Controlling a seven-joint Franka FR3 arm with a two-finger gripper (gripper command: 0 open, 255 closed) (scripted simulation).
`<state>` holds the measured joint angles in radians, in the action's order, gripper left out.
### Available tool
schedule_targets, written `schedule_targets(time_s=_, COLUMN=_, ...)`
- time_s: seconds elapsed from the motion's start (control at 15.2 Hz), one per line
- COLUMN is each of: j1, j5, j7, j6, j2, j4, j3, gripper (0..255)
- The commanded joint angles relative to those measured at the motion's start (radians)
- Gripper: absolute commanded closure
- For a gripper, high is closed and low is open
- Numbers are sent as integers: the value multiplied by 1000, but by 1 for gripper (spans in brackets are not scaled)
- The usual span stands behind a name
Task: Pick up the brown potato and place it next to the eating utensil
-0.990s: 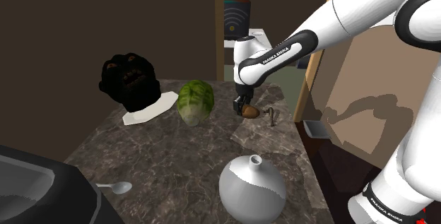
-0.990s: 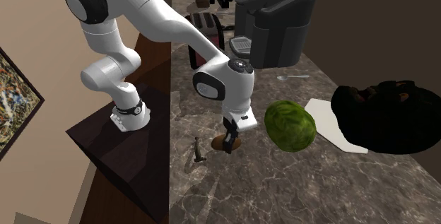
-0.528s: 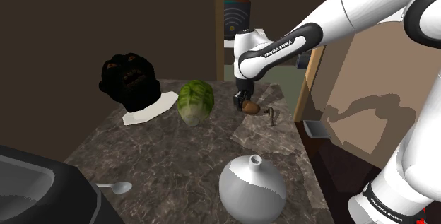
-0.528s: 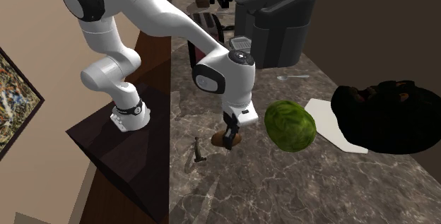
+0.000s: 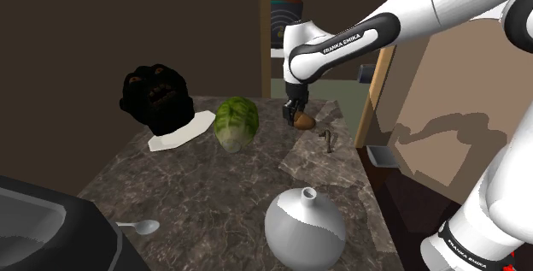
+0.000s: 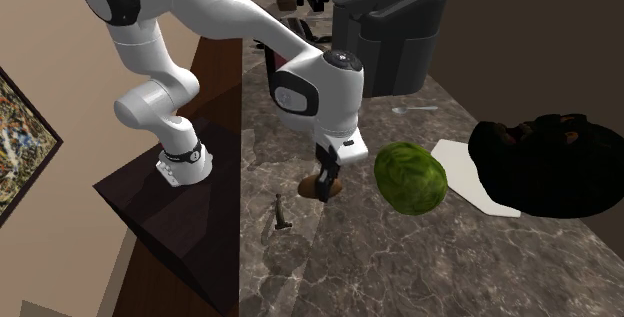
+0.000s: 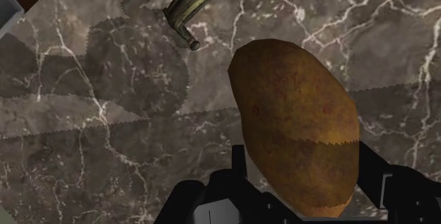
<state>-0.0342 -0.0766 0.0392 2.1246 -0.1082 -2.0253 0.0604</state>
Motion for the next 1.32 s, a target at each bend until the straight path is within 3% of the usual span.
schedule_targets(time_s=0.0, j1=-1, j5=2, j7=1, j6=-28, j2=10, j4=17, j3=1, gripper=255)
schedule_targets(time_s=0.79, j1=-1, j5=10, j7=12, j6=-171, j2=56, j4=115, j3=2, gripper=255)
schedule_targets(time_s=1.25, j1=-86, j5=9, j7=-151, j6=-182, j2=62, j4=110, j3=80, gripper=255)
